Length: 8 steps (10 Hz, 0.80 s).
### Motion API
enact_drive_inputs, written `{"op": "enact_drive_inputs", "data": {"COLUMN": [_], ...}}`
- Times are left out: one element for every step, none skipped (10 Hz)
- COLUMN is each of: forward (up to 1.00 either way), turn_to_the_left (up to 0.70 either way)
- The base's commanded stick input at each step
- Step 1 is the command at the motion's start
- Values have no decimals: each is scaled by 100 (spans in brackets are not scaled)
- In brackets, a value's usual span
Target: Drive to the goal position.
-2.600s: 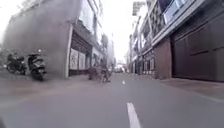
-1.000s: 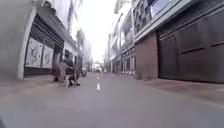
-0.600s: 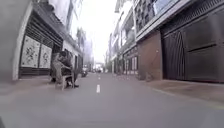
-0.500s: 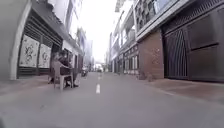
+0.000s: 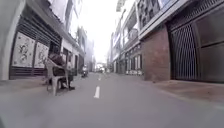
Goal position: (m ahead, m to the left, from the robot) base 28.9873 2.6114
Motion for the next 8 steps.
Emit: {"op": "enact_drive_inputs", "data": {"forward": [100,100,100,100,100,100,100,100], "turn_to_the_left": [0,0,0,0,0,0,0,0]}}
